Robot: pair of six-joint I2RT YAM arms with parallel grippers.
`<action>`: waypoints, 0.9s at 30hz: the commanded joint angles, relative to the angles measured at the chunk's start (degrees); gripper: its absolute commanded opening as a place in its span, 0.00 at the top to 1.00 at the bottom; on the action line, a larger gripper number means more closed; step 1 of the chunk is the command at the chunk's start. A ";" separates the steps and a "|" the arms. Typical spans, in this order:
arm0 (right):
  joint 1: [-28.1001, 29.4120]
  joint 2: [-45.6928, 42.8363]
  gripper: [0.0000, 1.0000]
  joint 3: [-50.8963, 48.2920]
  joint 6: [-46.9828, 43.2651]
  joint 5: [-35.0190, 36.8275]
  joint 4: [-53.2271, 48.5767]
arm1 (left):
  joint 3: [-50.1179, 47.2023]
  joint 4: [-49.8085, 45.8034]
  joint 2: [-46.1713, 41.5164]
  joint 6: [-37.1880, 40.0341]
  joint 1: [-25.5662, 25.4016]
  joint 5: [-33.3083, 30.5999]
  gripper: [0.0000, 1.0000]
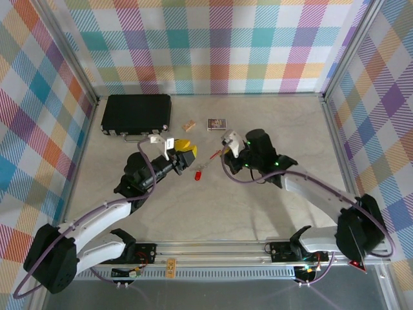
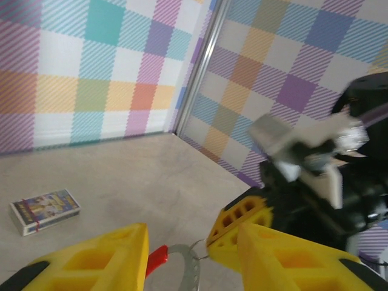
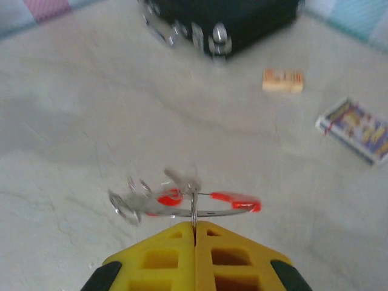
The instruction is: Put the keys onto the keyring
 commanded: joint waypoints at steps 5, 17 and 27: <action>-4.98 -7.90 1.00 -7.29 3.46 -13.61 23.16 | 5.27 7.84 5.88 -4.48 0.66 8.74 0.56; -7.19 -9.21 1.00 -7.84 8.79 -21.93 28.43 | 9.98 7.97 12.47 -2.56 -0.89 13.58 0.59; -7.37 -7.04 1.00 -5.23 6.74 -26.08 23.64 | 11.04 7.72 12.93 3.67 -2.39 16.12 0.60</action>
